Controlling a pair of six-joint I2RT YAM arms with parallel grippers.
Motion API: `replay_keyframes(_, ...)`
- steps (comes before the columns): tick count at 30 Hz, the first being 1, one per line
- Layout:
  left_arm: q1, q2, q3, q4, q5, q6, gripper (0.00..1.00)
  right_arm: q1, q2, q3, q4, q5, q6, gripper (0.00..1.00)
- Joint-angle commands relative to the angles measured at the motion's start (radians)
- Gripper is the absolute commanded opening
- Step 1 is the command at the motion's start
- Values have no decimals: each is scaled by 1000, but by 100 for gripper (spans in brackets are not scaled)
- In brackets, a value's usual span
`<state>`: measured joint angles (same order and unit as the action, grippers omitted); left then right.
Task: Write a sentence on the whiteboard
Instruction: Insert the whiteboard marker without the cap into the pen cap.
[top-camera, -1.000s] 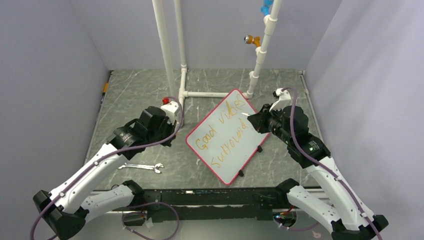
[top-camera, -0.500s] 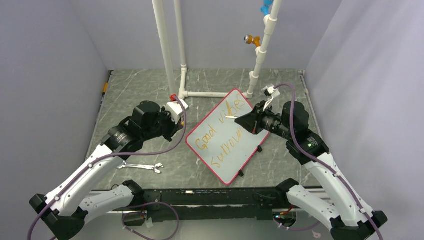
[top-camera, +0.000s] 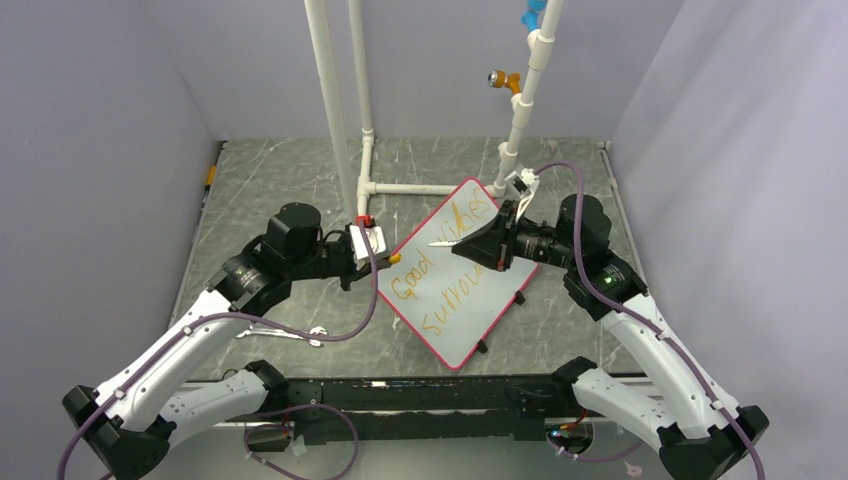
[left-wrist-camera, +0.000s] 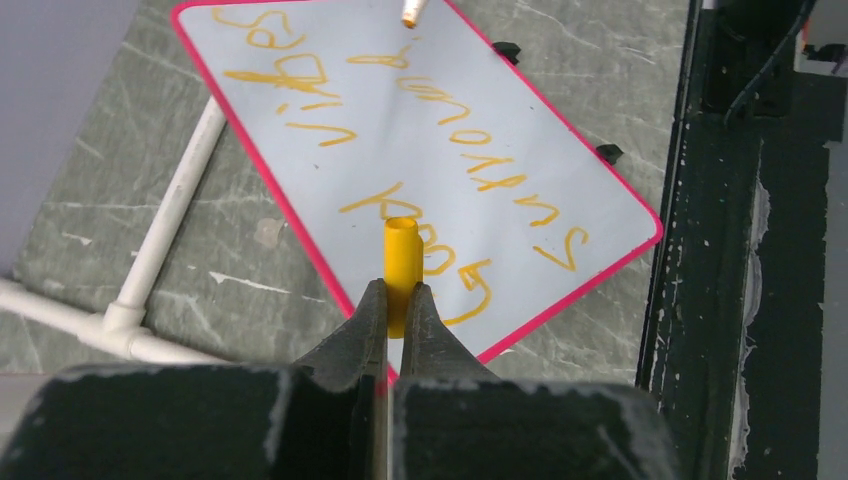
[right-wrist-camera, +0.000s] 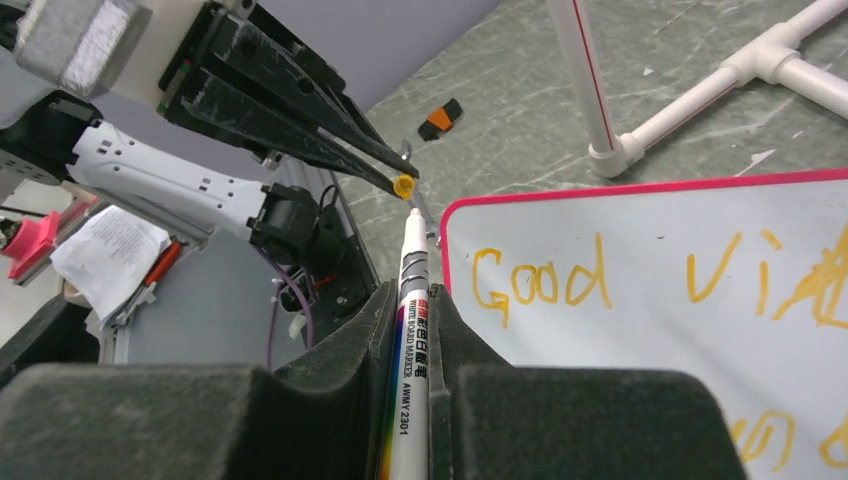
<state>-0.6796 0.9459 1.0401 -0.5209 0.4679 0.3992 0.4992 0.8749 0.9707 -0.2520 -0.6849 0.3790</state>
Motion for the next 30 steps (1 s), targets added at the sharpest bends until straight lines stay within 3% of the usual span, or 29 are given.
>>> replay_keyframes(1,1,-29,-62,107,114,24,0,12,11,18,86,-51,17,0)
replay_keyframes(21,1,-46,-89,132,161,-5,0,214,84,44,60,119,-38,0)
replay_keyframes(30,2,-64,-98,139,163,-11,0,223,85,48,44,185,-37,0)
